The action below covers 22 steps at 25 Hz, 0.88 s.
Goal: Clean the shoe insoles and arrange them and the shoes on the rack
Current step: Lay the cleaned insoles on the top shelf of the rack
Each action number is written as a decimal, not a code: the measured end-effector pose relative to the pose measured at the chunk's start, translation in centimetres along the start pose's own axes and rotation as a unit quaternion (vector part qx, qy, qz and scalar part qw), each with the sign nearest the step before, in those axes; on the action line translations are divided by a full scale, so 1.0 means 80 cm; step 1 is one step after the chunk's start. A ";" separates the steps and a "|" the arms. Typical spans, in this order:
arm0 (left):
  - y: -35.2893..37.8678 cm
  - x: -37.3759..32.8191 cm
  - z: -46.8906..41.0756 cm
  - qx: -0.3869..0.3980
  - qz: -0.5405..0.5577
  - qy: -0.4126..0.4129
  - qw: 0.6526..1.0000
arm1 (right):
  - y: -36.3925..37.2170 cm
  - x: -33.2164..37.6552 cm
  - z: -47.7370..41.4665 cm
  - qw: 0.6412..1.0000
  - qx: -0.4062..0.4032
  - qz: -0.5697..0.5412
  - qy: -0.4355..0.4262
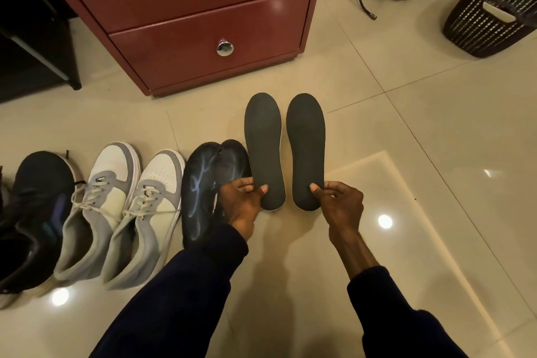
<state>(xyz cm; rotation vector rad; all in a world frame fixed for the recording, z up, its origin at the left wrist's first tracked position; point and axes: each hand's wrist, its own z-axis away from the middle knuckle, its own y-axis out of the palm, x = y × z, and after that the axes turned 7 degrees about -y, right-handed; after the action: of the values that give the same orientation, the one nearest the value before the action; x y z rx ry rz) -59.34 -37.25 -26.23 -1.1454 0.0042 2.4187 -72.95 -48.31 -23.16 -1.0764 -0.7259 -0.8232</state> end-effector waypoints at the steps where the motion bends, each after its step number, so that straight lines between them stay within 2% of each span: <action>1: -0.003 -0.013 -0.001 -0.009 0.008 -0.011 1.000 | 0.001 0.012 -0.003 1.000 0.010 -0.005 0.005; 7: -0.080 -0.111 0.091 -0.025 0.029 -0.047 0.998 | -0.041 0.133 0.062 0.998 0.064 0.016 0.019; 14: -0.232 -0.282 0.245 -0.098 0.082 -0.076 0.989 | -0.092 0.345 0.195 0.985 0.165 0.045 0.024; 18: -0.319 -0.352 0.260 -0.113 0.109 -0.084 0.984 | -0.048 0.455 0.251 0.976 0.206 0.072 0.000; 22: -0.415 -0.406 0.238 -0.131 0.150 -0.083 0.976 | 0.035 0.523 0.312 0.967 0.244 0.071 0.012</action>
<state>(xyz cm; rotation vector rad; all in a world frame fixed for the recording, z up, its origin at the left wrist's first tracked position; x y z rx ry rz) -41.98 -16.98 16.31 -1.1141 -0.2149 2.8464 -52.05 -33.06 18.19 -0.6635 -0.7698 -0.4961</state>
